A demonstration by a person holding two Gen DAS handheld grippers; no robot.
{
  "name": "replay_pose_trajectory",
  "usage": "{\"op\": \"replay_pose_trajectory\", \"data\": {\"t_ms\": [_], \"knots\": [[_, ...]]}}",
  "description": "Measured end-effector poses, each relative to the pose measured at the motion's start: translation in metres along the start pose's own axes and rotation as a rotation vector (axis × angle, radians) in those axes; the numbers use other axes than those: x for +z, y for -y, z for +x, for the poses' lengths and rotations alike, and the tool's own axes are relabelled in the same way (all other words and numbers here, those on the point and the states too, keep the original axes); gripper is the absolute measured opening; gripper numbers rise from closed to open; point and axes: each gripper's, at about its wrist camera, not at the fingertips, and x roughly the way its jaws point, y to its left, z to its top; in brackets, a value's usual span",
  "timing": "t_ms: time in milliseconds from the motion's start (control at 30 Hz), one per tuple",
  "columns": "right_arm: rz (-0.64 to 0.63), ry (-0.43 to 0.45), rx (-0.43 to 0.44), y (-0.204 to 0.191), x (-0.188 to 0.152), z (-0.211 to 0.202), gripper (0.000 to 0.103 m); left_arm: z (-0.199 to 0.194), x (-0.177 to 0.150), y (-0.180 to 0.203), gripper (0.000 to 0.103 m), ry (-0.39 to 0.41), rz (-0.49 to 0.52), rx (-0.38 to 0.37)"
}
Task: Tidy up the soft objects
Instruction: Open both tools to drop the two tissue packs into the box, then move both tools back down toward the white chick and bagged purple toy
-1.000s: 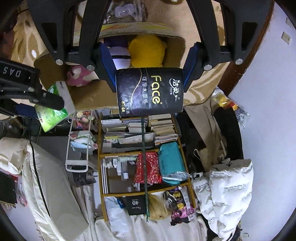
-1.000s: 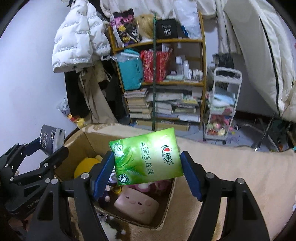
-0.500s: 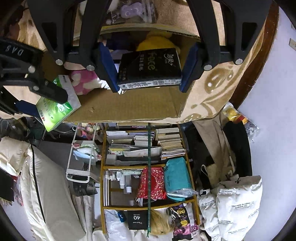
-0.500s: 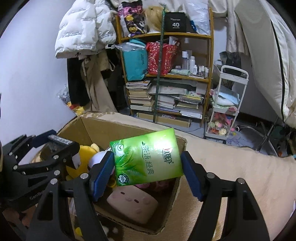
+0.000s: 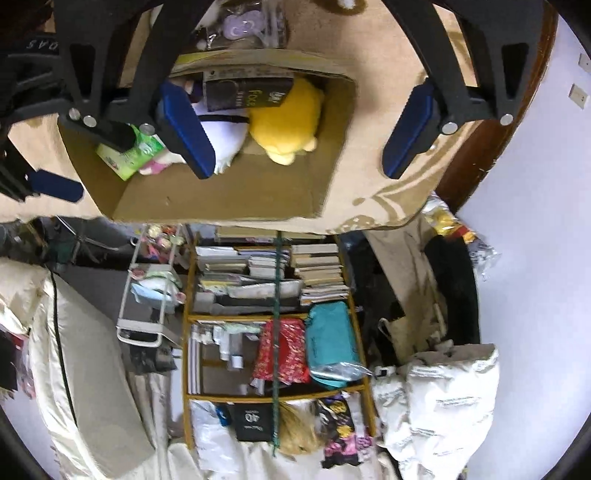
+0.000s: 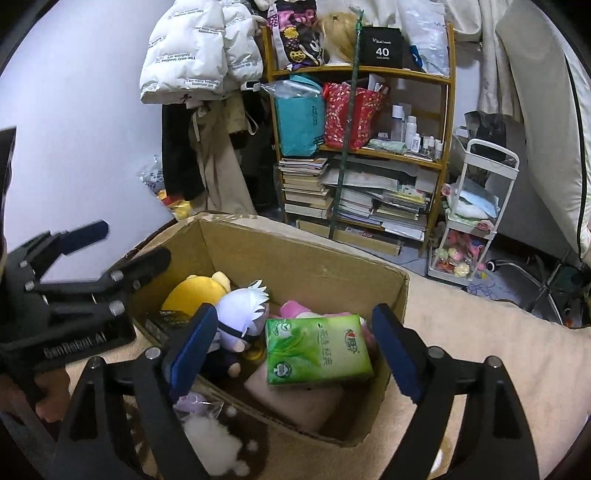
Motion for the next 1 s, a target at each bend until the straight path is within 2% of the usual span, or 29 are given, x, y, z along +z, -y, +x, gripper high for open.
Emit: {"op": "replay_pose_trajectory", "data": {"t_ms": [133,233,600,800,1000], "knots": [[0.005,-0.001,0.001,-0.002,-0.002,-0.010,0.092,-0.009,0.003,-0.012,0.092,-0.006,-0.020,0.011],[0.016,0.016,0.001,-0.003,-0.003,-0.021,0.103,-0.016,0.001,-0.019,0.092,-0.017,-0.042,0.008],[0.047,0.042,-0.011,-0.011,-0.011,-0.061,0.103,-0.057,-0.019,-0.030,0.095,-0.034,-0.026,0.021],[0.014,0.066,-0.018,-0.025,-0.022,-0.088,0.103,-0.075,-0.037,-0.034,0.095,-0.064,-0.044,0.030],[-0.010,0.044,-0.026,-0.036,-0.038,-0.097,0.103,-0.090,-0.050,-0.037,0.096,-0.093,-0.067,0.031]]}}
